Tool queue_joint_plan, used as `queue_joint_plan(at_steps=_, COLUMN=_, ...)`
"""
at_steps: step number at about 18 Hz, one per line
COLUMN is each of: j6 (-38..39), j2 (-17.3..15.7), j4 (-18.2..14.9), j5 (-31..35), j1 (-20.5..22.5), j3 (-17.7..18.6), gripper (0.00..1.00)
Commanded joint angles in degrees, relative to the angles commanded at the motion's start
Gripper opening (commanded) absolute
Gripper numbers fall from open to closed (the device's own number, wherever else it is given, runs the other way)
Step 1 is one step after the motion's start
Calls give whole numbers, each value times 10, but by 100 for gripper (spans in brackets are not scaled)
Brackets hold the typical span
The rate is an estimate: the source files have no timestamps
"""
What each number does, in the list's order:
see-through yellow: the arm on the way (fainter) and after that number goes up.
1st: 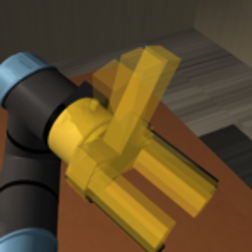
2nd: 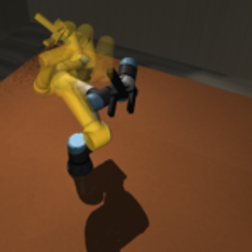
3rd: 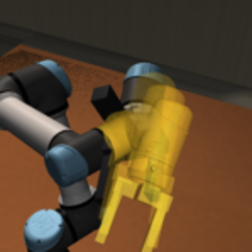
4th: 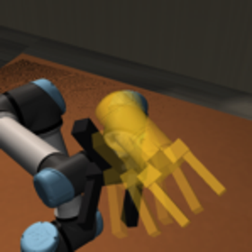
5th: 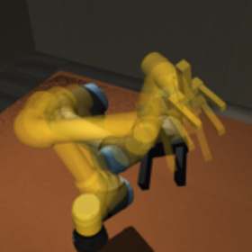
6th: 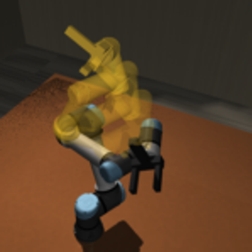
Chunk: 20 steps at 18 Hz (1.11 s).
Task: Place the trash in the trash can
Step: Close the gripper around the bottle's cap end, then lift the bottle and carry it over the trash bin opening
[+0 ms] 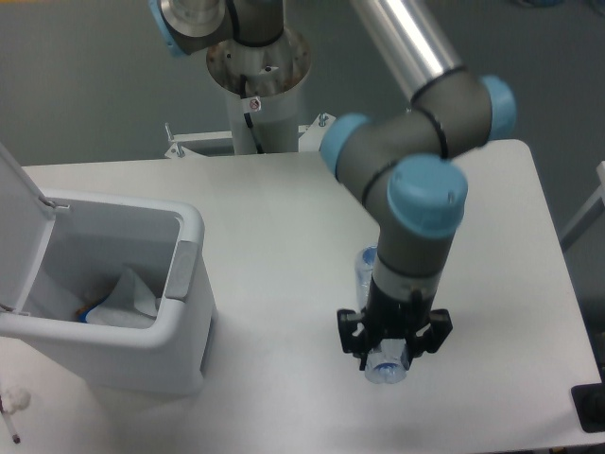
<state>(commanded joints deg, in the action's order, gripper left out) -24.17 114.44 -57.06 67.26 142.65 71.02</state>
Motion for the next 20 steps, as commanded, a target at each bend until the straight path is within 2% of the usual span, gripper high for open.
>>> queue_joint_plan(at_steps=3, j6=21, j2=-25, j4=61, j5=-70, j1=-2, j3=-6, gripper=46)
queue_joint_plan(at_steps=5, j6=40, j2=-34, j4=89, j5=-145, j1=-7, j3=-18, gripper=47)
queue_joint_plan(at_steps=7, j6=52, j2=-43, j4=95, j5=-200, j1=-8, j3=-39, gripper=47)
queue_joint_plan(at_steps=11, j6=54, j2=-63, j4=100, j5=-249, j1=-30, j3=-56, gripper=47)
queue_joint_plan(at_steps=14, j6=58, j2=-79, j4=107, j5=-255, j1=-62, j3=-55, gripper=47)
queue_joint_plan(at_steps=20, j6=56, j2=-89, j4=111, j5=-254, j1=-121, j3=-33, gripper=49)
